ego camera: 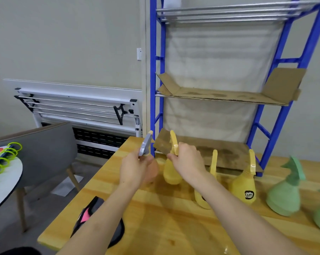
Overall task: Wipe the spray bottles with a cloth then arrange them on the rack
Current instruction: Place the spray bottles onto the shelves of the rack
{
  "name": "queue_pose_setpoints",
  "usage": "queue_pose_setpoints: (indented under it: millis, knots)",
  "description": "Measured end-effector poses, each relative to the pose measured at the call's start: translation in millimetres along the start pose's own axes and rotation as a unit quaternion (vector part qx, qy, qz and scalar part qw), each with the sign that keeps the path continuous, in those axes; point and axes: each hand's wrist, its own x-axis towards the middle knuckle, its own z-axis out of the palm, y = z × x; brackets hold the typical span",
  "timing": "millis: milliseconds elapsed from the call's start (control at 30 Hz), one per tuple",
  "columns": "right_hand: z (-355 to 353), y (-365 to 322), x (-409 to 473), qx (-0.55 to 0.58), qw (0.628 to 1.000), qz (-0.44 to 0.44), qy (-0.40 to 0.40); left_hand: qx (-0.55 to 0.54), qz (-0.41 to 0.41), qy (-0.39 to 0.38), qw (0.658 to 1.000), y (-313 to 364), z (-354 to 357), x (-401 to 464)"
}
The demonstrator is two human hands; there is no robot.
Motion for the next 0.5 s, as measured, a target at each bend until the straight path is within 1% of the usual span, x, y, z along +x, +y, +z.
queue_pose_setpoints:
  millis: [67, 167, 233, 367, 500]
  knots:
    - [-18.2, 1.4, 14.9, 0.011, 1.0, -0.007, 0.02, -0.014, 0.032, 0.007, 0.999, 19.5, 0.8, 11.0]
    - [-45.2, 11.5, 40.8, 0.063, 0.998, 0.003, 0.011, -0.003, 0.072, 0.005, 0.997, 45.5, 11.5, 28.3]
    - [-59.7, 22.6, 55.0, 0.067, 0.998, 0.003, 0.004, 0.001, 0.084, -0.007, 0.996, 56.7, 26.3, 37.8]
    - [-70.8, 51.9, 79.8, 0.058, 0.998, 0.01, -0.027, -0.002, 0.077, -0.036, 0.996, 65.7, 58.9, 58.2]
    - [-70.0, 81.2, 111.2, 0.048, 0.998, 0.022, -0.033, 0.011, 0.067, -0.031, 0.997, 67.8, 91.6, 83.0]
